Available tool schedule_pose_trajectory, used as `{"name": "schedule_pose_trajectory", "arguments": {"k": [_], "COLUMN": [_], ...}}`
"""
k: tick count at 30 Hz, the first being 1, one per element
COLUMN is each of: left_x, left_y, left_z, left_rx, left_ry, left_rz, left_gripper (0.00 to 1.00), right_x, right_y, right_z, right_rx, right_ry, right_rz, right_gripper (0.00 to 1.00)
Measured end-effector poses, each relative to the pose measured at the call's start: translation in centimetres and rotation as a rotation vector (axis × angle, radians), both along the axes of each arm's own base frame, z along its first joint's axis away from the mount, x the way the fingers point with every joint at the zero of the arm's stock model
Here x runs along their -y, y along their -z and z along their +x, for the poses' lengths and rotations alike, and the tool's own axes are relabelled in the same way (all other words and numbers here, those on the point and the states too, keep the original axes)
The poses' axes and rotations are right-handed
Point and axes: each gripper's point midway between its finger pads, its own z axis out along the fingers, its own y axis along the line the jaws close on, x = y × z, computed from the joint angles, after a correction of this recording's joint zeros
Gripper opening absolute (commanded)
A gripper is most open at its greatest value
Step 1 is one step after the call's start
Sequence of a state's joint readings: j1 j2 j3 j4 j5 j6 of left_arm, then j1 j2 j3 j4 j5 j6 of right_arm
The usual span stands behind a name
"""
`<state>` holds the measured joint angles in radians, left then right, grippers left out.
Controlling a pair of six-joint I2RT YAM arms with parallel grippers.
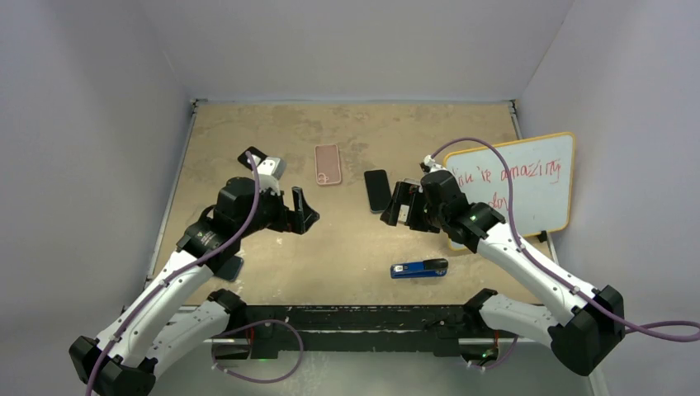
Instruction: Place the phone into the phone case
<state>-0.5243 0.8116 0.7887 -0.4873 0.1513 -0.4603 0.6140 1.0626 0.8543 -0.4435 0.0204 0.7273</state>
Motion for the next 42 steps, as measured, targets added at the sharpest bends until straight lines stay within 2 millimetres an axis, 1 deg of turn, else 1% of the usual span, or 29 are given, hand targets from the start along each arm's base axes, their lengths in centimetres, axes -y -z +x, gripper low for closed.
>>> {"name": "schedule_pose_trajectory", "arguments": {"k": [5, 8, 11, 13, 17, 20, 22, 25, 29, 32, 34, 37, 42], "left_x": [-0.3, -1.0, -1.9, -2.6, -3.9, -4.7, -5.1, -5.7, -6.4, -6.7, -6.8, -6.9, -6.9], "left_y": [0.1, 0.3, 0.1, -0.2, -1.0, -1.7, -2.1, -2.6, -3.1, -3.4, -3.5, -3.4, -3.3], "left_z": [0.2, 0.4, 0.5, 0.6, 0.7, 0.8, 0.8, 0.8, 0.6, 0.5, 0.5, 0.6, 0.6], "left_rx": [0.013, 0.028, 0.058, 0.085, 0.141, 0.179, 0.198, 0.219, 0.238, 0.251, 0.256, 0.253, 0.25], "left_ry": [-0.007, -0.024, -0.041, -0.057, -0.091, -0.125, -0.145, -0.174, -0.196, -0.21, -0.217, -0.22, -0.223], "left_rz": [0.02, 0.059, 0.1, 0.128, 0.161, 0.168, 0.174, 0.177, 0.176, 0.174, 0.174, 0.179, 0.182], "left_gripper": [0.98, 0.98, 0.98, 0.98, 0.98, 0.98, 0.98, 0.97, 0.97, 0.97, 0.97, 0.97, 0.97], "right_x": [0.1, 0.0, -0.6, -1.3, -3.0, -4.3, -5.0, -5.9, -6.8, -6.8, -7.0, -6.8, -6.3], "right_y": [0.0, -0.2, -1.1, -2.0, -3.4, -3.9, -3.7, -2.3, 0.5, 2.9, 4.1, 5.8, 8.3], "right_z": [0.2, 0.5, 1.2, 1.7, 3.3, 5.2, 6.8, 9.2, 12.6, 14.5, 15.4, 16.1, 16.2], "right_rx": [0.005, 0.006, 0.022, 0.041, 0.093, 0.141, 0.169, 0.177, 0.164, 0.142, 0.127, 0.102, 0.053], "right_ry": [0.009, 0.01, 0.0, -0.022, -0.073, -0.11, -0.126, -0.14, -0.147, -0.134, -0.133, -0.138, -0.154], "right_rz": [-0.007, -0.009, -0.002, 0.016, 0.047, 0.034, 0.006, -0.059, -0.168, -0.256, -0.294, -0.345, -0.416], "right_gripper": [0.99, 0.99, 0.98, 0.97, 0.99, 0.99, 0.99, 0.98, 0.97, 0.97, 0.98, 0.99, 0.99]}}
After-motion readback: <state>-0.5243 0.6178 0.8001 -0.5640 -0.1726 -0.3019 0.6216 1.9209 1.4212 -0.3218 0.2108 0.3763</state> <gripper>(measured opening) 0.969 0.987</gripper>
